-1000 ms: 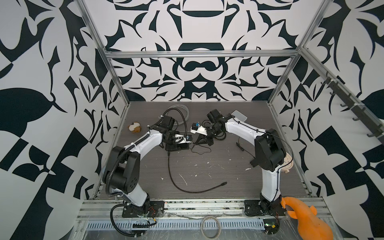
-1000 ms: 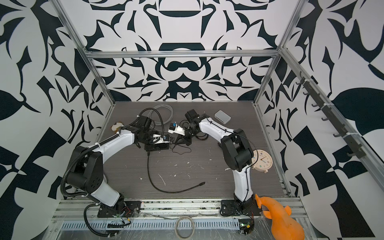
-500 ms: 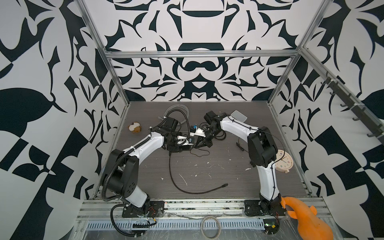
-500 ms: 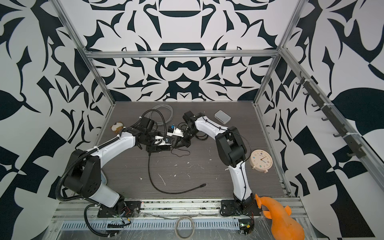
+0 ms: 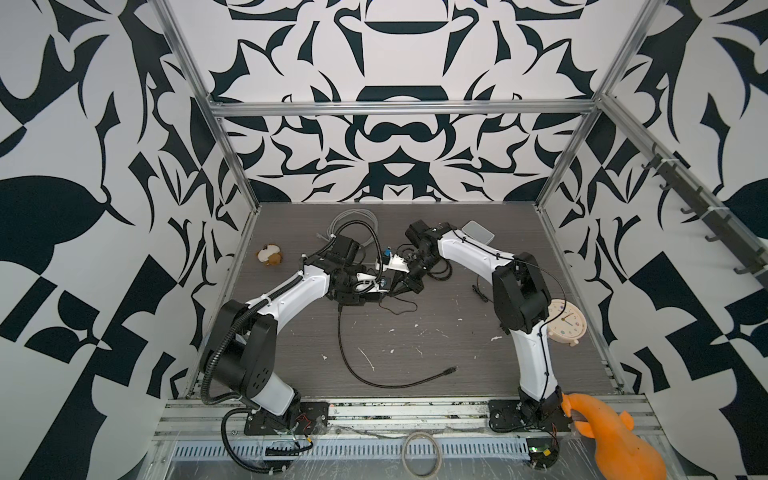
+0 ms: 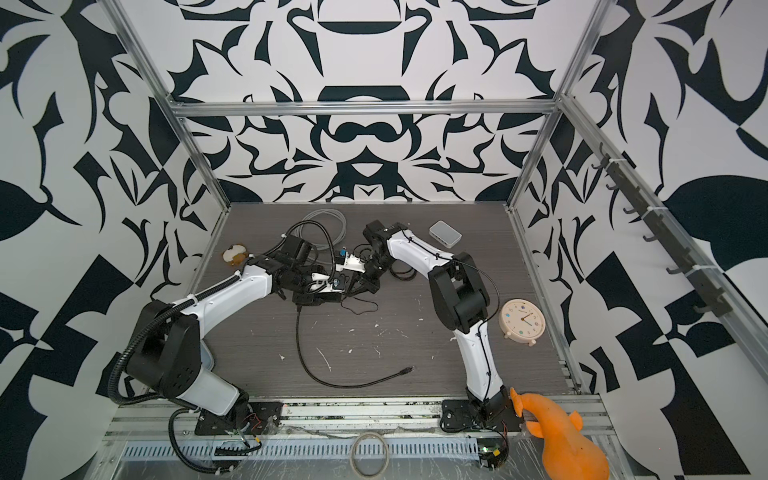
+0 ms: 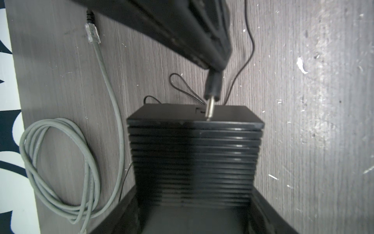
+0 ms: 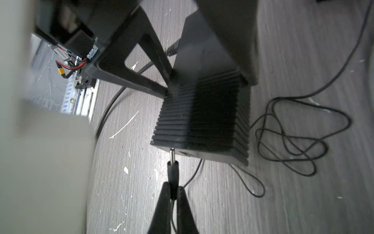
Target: Insert the plug into the switch port
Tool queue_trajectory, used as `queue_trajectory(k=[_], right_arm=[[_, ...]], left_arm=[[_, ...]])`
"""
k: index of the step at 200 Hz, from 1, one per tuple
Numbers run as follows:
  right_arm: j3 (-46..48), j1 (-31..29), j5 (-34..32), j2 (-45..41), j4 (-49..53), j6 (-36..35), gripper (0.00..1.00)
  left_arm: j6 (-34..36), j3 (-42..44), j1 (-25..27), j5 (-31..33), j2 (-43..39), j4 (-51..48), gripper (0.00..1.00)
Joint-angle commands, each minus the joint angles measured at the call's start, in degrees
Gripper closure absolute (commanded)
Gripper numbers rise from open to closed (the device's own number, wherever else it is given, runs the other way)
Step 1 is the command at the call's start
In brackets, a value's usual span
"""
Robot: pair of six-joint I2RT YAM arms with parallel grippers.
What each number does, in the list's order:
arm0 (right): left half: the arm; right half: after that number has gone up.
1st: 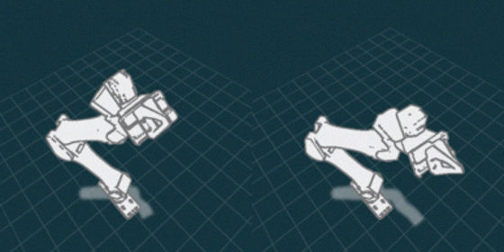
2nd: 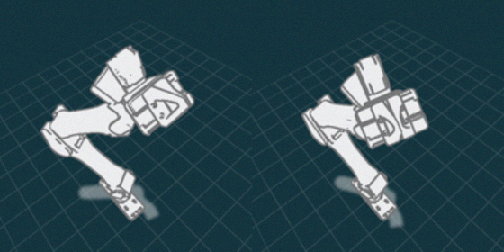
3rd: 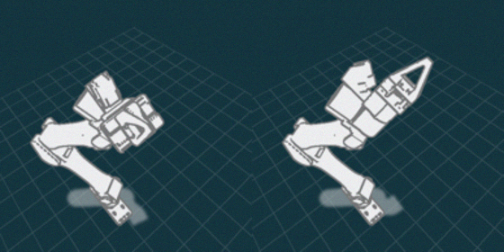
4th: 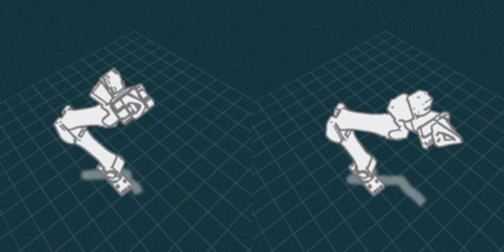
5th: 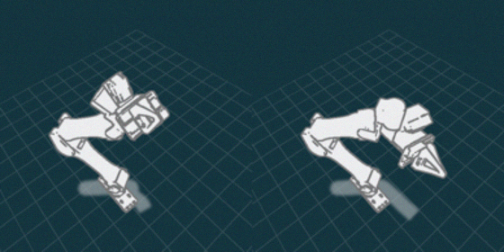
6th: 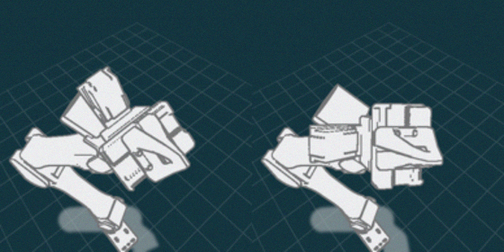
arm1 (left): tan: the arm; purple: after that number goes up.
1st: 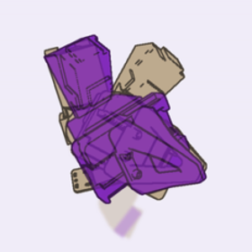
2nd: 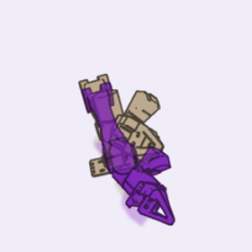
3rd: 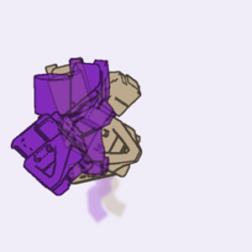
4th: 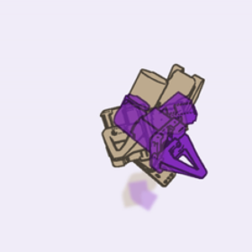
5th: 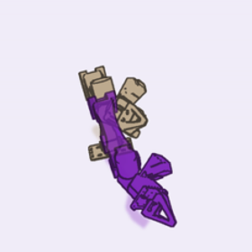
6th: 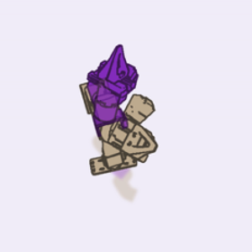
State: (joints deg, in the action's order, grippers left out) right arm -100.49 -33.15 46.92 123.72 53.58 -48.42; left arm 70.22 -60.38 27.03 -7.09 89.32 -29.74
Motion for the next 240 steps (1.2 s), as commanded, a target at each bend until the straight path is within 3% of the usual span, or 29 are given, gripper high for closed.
queue_trajectory(k=[1,78,202,224,228,231,240], right_arm=[[-1.90,-0.34,-0.39,-0.43,2.74,0.00,1.00],[-3.56,-0.35,-0.54,0.73,3.27,1.46,1.00],[0.23,2.82,-2.46,1.04,0.94,3.15,1.00],[0.47,2.89,-2.44,1.00,0.87,3.26,1.00],[0.49,2.90,-2.58,1.00,0.85,3.33,1.00],[0.51,2.87,-2.58,1.00,0.88,3.34,1.00],[0.49,2.86,-2.59,1.00,0.87,3.36,1.00]], left_arm=[[1.33,0.59,0.17,-0.27,-2.18,-0.15,0.57],[1.67,0.66,0.49,1.10,-1.73,-0.73,0.57],[0.13,2.86,-1.53,5.31,9.74,-3.39,0.52],[-0.08,3.77,-2.01,5.35,9.54,-2.22,0.45],[-0.12,3.67,-2.20,5.40,9.44,-2.17,0.17],[-0.14,3.63,-2.29,5.34,9.35,-2.25,0.04],[-0.54,3.27,-2.71,4.87,8.65,-2.30,0.01]])
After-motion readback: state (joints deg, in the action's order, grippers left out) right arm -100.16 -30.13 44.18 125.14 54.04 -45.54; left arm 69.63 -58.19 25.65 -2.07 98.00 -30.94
